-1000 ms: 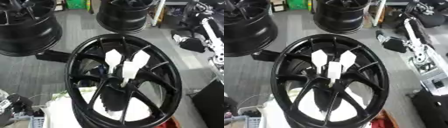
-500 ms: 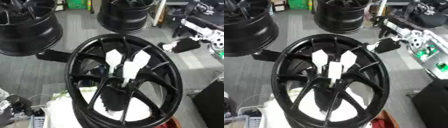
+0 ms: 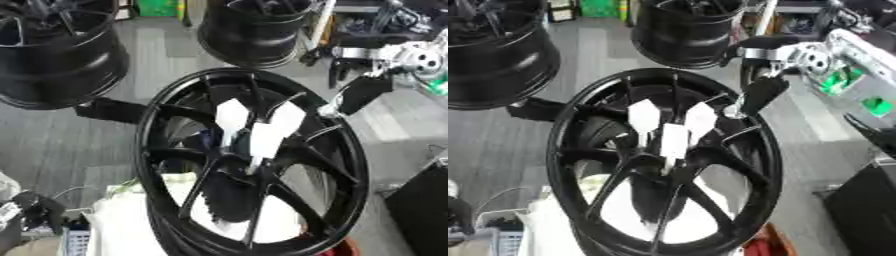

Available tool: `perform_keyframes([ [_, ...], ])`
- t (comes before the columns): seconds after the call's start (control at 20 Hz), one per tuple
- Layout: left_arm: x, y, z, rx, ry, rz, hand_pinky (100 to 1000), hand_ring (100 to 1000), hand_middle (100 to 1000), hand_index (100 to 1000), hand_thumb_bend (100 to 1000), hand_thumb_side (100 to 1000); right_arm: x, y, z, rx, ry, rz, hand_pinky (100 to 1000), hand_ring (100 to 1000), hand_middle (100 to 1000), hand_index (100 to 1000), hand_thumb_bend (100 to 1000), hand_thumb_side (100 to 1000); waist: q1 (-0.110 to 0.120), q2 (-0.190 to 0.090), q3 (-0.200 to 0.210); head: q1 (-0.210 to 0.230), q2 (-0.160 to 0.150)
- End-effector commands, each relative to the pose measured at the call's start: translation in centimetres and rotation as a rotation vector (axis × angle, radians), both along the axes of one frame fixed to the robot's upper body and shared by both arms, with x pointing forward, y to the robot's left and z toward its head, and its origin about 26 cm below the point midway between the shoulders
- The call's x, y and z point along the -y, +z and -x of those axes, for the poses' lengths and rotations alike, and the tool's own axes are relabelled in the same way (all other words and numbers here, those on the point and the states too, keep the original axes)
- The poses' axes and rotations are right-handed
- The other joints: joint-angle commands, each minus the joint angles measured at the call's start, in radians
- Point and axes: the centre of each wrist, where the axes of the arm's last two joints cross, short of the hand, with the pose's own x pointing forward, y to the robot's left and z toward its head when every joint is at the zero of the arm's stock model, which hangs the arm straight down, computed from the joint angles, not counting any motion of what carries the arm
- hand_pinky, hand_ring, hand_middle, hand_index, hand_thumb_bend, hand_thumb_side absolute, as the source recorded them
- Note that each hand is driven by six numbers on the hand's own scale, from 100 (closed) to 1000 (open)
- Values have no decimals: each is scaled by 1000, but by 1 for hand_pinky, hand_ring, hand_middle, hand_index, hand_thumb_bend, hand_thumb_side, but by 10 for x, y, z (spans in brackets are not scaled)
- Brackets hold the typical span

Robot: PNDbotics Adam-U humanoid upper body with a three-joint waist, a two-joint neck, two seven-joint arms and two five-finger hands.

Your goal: Pull the pin out of the wheel hub.

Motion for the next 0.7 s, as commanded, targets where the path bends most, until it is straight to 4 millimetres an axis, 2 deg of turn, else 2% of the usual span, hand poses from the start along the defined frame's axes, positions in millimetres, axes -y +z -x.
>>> perform_keyframes([
  [0.05,-1,9,-3,28,-11,-24,554,483,483,644,100,1000,-2,11,1,-52,-11,68,730,661,920,983,418,299,3,-7,1,-4,-3],
  [0.7,-1,11,-5,36,-16,-33,554,484,483,644,100,1000,-18,-7,-1,-146,39,89,731,663,914,977,416,300,-1,5,11,-7,-3],
])
